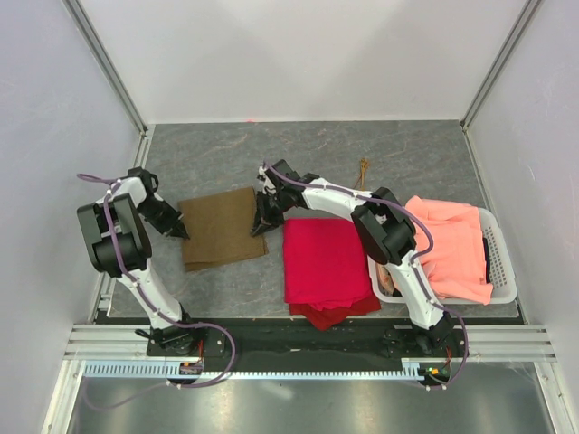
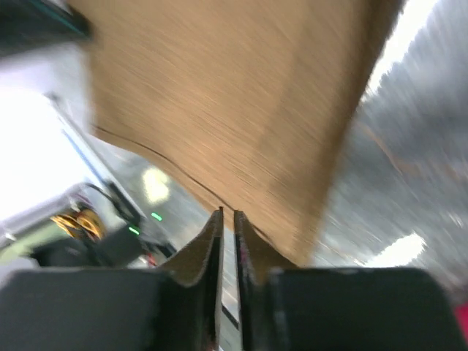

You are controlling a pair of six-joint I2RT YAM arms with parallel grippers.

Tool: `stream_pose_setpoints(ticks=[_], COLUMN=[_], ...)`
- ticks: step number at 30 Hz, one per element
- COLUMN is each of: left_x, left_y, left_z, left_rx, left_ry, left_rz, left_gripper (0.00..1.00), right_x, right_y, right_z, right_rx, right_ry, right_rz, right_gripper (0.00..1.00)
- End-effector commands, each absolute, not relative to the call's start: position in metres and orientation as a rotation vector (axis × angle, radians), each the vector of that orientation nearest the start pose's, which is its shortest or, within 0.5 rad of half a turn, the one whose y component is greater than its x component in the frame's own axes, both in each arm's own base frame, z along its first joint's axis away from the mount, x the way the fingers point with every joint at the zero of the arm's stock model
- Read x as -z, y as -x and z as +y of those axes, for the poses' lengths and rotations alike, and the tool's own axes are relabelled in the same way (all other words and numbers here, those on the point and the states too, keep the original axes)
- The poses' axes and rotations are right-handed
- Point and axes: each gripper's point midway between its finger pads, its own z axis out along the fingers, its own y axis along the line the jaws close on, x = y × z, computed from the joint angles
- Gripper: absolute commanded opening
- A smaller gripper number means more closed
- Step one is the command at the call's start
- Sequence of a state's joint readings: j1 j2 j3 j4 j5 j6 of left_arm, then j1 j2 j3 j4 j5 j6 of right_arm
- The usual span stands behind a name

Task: Fold the napkin into a case and place the utensils inside
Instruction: Smooth out the square-folded napkin at the center of the board.

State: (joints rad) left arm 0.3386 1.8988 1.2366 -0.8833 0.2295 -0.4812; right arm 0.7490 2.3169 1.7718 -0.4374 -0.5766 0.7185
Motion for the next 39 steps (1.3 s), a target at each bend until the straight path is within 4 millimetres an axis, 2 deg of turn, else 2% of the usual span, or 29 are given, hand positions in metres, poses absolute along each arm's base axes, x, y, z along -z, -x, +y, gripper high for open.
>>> stream_pose_setpoints(ticks=[1, 2, 3, 4, 5, 6, 7, 8, 9, 11, 12, 15, 21, 24, 26, 30, 34, 37, 39], left_x=[-0.057, -0.066, -0.069, -0.07, -0.07, -0.07, -0.069, -0.064, -0.061, -0.054, -0.054, -0.05, -0.037, -0.028, -0.021, -0.009, 0.002, 0.003, -0.004], left_y=[-0.31, -0.307, -0.304, -0.298, -0.294, -0.29, -0.286, -0.278, -0.273, -0.26, -0.257, -0.247, -0.226, -0.217, -0.217, -0.228, -0.227, -0.223, -0.219], left_z=[0.042, 0.039, 0.038, 0.036, 0.034, 0.034, 0.033, 0.032, 0.033, 0.032, 0.031, 0.027, 0.02, 0.024, 0.026, 0.034, 0.034, 0.026, 0.02], left_rx=[0.365, 0.382, 0.381, 0.376, 0.376, 0.372, 0.364, 0.354, 0.325, 0.299, 0.297, 0.3, 0.277, 0.211, 0.192, 0.155, 0.143, 0.213, 0.25], left_ry=[1.204, 1.198, 1.206, 1.218, 1.227, 1.23, 1.233, 1.251, 1.259, 1.278, 1.281, 1.3, 1.384, 1.415, 1.436, 1.417, 1.429, 1.445, 1.441], left_rz=[2.749, 2.725, 2.721, 2.731, 2.739, 2.743, 2.752, 2.773, 2.787, 2.823, 2.824, 2.836, 2.883, 2.925, 2.955, 2.991, 3.018, 3.025, 3.013], left_gripper=[0.07, 0.08, 0.08, 0.08, 0.07, 0.06, 0.05, 0.04, 0.03, 0.02, 0.02, 0.02, 0.02, 0.02, 0.02, 0.02, 0.02, 0.02, 0.02], right_x=[-0.087, -0.089, -0.102, -0.094, -0.095, -0.105, -0.097, -0.095, -0.096, -0.097, -0.099, -0.094, -0.071, -0.058, -0.045, -0.024, -0.007, -0.009, -0.021], right_y=[-0.36, -0.368, -0.381, -0.39, -0.397, -0.409, -0.418, -0.423, -0.434, -0.444, -0.447, -0.453, -0.458, -0.464, -0.465, -0.464, -0.471, -0.477, -0.48], right_z=[0.481, 0.484, 0.491, 0.494, 0.498, 0.502, 0.505, 0.507, 0.509, 0.507, 0.507, 0.503, 0.495, 0.489, 0.486, 0.479, 0.462, 0.455, 0.456], right_rx=[-1.314, -1.33, -1.354, -1.365, -1.389, -1.427, -1.445, -1.458, -1.481, -1.492, -1.504, -1.512, -1.484, -1.471, -1.461, -1.431, -1.381, -1.362, -1.37], right_ry=[0.225, 0.19, 0.182, 0.157, 0.131, 0.088, 0.063, 0.046, 0.024, 0.006, -0.004, -0.017, -0.046, -0.074, -0.086, -0.095, -0.103, -0.074, -0.041], right_rz=[2.614, 2.601, 2.549, 2.537, 2.518, 2.484, 2.469, 2.46, 2.433, 2.411, 2.395, 2.376, 2.399, 2.416, 2.435, 2.471, 2.496, 2.486, 2.464], right_gripper=[0.23, 0.24, 0.26, 0.27, 0.28, 0.28, 0.27, 0.25, 0.17, 0.09, 0.04, 0.0, 0.0, 0.0, 0.0, 0.0, 0.0, 0.0, 0.0])
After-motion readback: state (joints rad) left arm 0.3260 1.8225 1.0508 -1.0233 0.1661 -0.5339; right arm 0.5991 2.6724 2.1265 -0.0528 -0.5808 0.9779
